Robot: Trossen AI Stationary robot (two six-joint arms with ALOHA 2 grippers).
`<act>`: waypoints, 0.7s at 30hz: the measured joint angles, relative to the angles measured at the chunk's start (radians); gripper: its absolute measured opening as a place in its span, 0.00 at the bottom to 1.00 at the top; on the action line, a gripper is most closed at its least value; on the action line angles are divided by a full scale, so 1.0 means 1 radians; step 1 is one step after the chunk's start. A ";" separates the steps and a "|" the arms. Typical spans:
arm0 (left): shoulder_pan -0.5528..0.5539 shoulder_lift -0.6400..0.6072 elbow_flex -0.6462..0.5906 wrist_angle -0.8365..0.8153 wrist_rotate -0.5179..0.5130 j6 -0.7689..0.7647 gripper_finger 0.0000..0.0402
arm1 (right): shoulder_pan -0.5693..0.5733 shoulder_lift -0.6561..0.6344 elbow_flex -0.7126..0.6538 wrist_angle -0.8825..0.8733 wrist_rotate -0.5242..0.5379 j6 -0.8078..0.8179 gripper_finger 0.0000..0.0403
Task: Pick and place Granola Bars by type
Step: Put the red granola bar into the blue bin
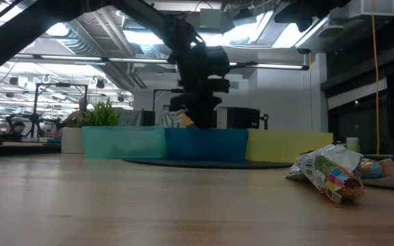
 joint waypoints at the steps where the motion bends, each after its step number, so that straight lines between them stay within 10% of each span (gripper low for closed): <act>1: 0.000 0.008 -0.001 -0.004 -0.003 -0.002 0.05 | 0.000 0.000 0.000 0.000 0.000 0.000 0.05; 21: 0.000 0.064 0.001 0.063 -0.086 -0.012 0.05 | -0.001 0.000 0.000 0.000 0.000 0.000 0.05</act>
